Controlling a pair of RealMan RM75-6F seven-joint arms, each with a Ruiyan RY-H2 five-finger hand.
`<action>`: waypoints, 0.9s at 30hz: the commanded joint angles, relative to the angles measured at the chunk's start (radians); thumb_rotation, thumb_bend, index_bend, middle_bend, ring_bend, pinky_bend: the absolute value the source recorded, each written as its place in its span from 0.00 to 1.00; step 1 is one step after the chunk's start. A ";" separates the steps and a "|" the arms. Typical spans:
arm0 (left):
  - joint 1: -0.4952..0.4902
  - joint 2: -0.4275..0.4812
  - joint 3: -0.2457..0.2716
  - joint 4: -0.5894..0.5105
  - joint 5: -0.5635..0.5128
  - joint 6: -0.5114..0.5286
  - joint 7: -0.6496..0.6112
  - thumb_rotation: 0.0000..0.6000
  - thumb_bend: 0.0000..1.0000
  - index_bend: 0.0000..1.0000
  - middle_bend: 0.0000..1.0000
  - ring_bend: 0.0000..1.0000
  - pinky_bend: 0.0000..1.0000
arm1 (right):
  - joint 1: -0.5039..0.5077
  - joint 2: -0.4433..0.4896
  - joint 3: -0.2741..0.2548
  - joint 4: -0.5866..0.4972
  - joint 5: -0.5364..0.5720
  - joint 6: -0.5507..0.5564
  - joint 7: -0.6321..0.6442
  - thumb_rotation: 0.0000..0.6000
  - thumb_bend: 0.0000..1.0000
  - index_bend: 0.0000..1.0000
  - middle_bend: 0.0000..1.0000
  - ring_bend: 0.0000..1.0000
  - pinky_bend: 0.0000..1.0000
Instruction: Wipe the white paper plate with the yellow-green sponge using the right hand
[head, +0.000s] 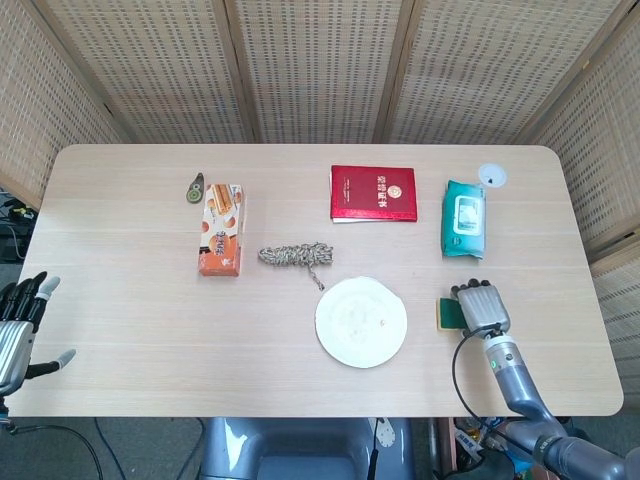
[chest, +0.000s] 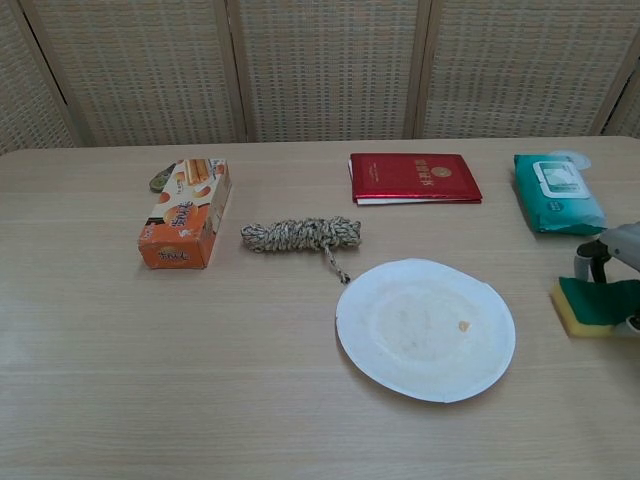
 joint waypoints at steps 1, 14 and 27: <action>-0.004 -0.001 -0.001 0.001 -0.004 -0.006 0.002 1.00 0.00 0.00 0.00 0.00 0.00 | -0.003 -0.008 -0.006 0.008 -0.051 0.061 0.044 1.00 0.16 0.44 0.47 0.29 0.30; -0.016 0.001 -0.007 -0.001 -0.029 -0.033 0.000 1.00 0.00 0.00 0.00 0.00 0.00 | 0.034 0.094 -0.011 -0.207 -0.194 0.135 0.211 1.00 0.30 0.48 0.51 0.32 0.30; -0.030 0.007 -0.013 -0.001 -0.053 -0.060 -0.007 1.00 0.00 0.00 0.00 0.00 0.00 | 0.137 0.092 -0.036 -0.352 -0.190 0.036 -0.323 1.00 0.46 0.50 0.52 0.36 0.30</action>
